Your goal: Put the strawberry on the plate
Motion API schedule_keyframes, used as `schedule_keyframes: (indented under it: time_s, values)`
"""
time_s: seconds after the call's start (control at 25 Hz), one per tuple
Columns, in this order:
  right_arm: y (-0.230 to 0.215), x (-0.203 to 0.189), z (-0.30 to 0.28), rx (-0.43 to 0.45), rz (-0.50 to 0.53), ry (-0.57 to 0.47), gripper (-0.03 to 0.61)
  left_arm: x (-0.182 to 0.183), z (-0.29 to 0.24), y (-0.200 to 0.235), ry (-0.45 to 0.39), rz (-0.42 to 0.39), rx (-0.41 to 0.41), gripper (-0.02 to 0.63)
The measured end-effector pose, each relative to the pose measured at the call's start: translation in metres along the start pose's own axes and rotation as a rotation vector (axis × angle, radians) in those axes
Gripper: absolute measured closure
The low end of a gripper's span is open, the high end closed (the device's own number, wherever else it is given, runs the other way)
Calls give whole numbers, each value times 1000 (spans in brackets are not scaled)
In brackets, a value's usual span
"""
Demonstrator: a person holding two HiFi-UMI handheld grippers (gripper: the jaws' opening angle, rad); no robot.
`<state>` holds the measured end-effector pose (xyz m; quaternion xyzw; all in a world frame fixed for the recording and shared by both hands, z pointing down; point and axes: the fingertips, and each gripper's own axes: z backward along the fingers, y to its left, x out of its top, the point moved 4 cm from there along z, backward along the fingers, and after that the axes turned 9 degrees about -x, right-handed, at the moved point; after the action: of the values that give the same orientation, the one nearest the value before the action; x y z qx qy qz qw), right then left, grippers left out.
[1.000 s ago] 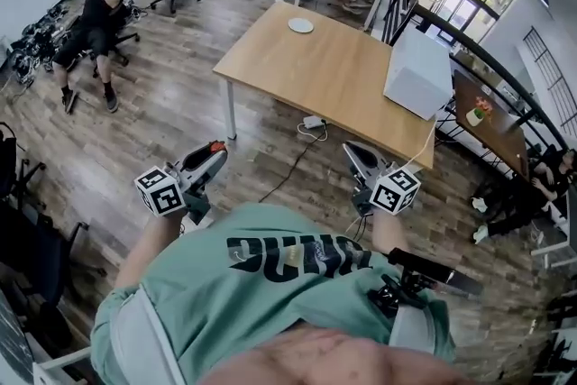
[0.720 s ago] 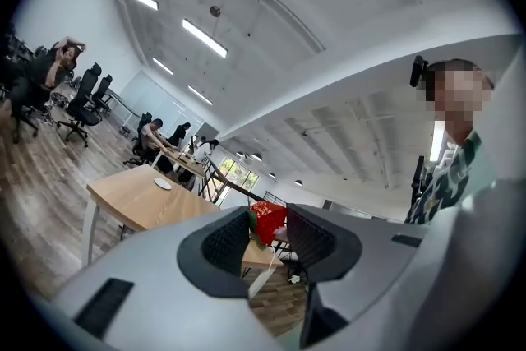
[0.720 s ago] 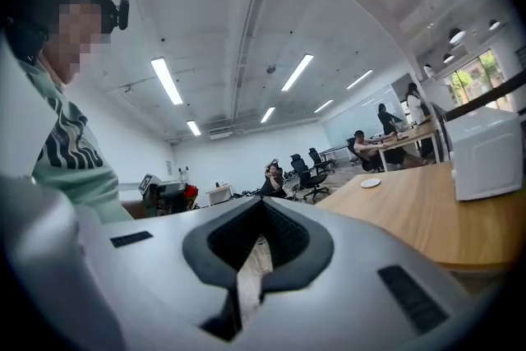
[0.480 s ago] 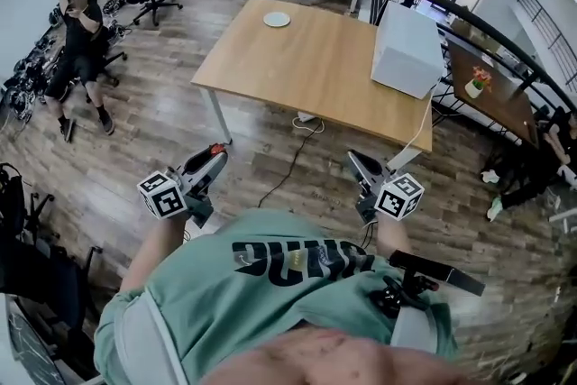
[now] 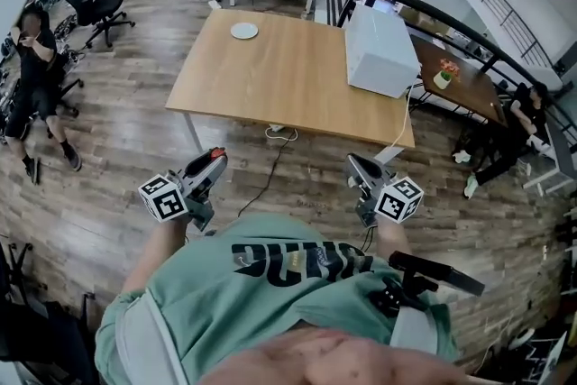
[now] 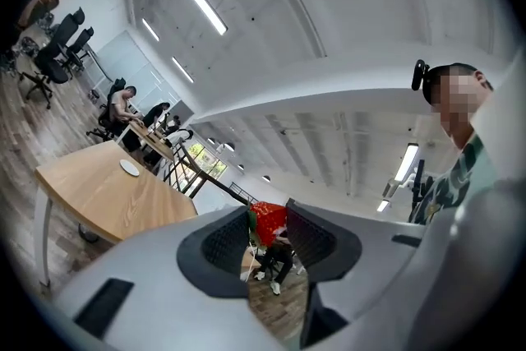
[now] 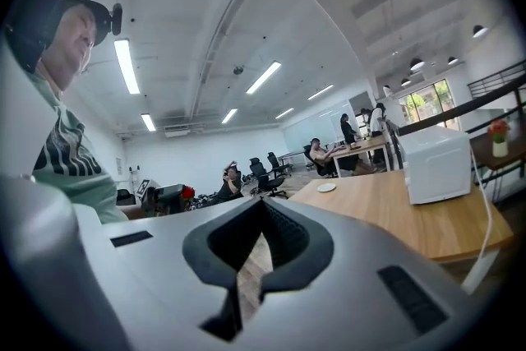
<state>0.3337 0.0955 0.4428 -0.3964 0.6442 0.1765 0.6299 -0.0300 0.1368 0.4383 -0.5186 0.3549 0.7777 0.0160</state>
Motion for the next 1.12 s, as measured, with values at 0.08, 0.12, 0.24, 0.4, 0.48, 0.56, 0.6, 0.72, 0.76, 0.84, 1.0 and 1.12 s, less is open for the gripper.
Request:
schedule_keyframes:
  time_s: [0.08,0.12,0.24,0.4,0.48,0.56,0.6,0.72,0.76,0.84,1.0,1.12]
  values:
    - [22,11,-29,-18,2,-19,572,25,20,24,-8,-4,-16,469]
    - [36,17,-47,-14,5,-30,572,39,33,35,-8,-12,-20,469]
    - [85,34,-104,18,39,-47,572,82,75,66,-4,-54,-21,469]
    - [142,46,-182,55,72,-43,572,133,131,110,-24,-69,-8,469]
    - [163,42,-215,64,81,-25,572,145,157,131,-27,-58,0,469]
    - [176,37,-242,67,80,-2,572,153,176,149,-31,-47,7,469]
    - [180,36,-254,67,80,9,572,156,182,156,-35,-45,9,469]
    - [190,39,-282,76,92,37,572,165,198,173,-51,-31,19,469]
    - [193,41,-290,83,100,43,572,167,203,178,-56,-24,26,469]
    - [198,48,-306,97,113,49,572,172,208,188,-63,-15,38,469]
    - [192,58,-333,120,115,50,572,184,207,204,-74,-19,55,469]
    - [177,57,-347,147,99,51,572,187,198,210,-71,-19,86,469]
